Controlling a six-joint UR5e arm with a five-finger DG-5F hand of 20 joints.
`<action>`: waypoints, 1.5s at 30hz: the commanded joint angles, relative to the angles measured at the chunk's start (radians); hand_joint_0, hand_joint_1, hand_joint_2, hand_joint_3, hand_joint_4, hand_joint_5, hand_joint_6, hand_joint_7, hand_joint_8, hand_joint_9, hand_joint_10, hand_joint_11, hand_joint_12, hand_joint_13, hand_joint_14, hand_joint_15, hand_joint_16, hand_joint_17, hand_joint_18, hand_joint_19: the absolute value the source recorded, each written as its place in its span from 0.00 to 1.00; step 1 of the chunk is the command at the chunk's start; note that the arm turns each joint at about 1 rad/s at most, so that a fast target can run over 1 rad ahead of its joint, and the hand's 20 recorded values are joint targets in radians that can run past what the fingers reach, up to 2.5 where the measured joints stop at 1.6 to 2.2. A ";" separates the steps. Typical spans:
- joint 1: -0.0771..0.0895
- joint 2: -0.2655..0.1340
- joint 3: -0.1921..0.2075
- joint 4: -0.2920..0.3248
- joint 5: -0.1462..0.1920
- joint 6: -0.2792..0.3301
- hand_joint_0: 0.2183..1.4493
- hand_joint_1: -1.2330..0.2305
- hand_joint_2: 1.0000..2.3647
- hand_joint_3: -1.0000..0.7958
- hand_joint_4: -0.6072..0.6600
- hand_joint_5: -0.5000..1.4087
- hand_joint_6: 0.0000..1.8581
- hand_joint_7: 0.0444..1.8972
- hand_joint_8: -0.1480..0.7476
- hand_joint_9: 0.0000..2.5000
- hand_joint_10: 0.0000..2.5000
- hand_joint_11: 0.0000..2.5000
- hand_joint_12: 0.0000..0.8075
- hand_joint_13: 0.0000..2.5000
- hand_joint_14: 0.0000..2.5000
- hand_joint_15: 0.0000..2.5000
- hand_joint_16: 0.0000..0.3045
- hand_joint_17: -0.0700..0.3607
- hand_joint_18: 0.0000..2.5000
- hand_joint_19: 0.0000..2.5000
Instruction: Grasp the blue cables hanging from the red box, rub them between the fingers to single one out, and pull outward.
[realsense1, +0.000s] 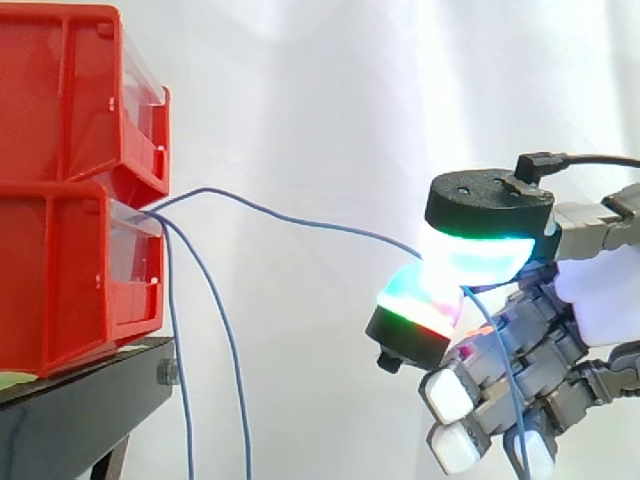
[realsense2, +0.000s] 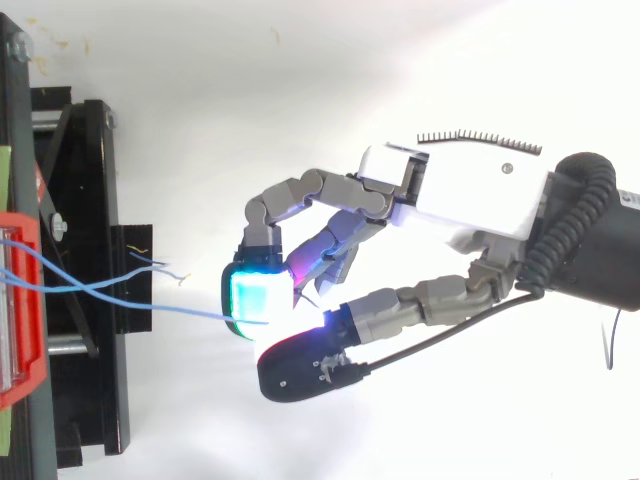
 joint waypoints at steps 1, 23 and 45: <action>0.000 0.000 0.001 0.000 0.000 0.000 0.32 0.30 0.01 0.46 0.52 0.22 0.42 0.64 0.47 0.39 0.00 0.20 0.52 0.33 0.01 0.17 0.18 0.46 0.34 0.28; 0.000 0.000 -0.001 0.001 0.000 0.000 0.32 0.30 0.01 0.46 0.51 0.22 0.42 0.64 0.46 0.38 0.00 0.20 0.52 0.33 0.00 0.17 0.18 0.45 0.34 0.28; 0.000 0.000 -0.001 0.000 0.000 0.000 0.32 0.30 0.01 0.46 0.51 0.22 0.42 0.63 0.46 0.38 0.00 0.20 0.52 0.33 0.00 0.17 0.18 0.45 0.34 0.28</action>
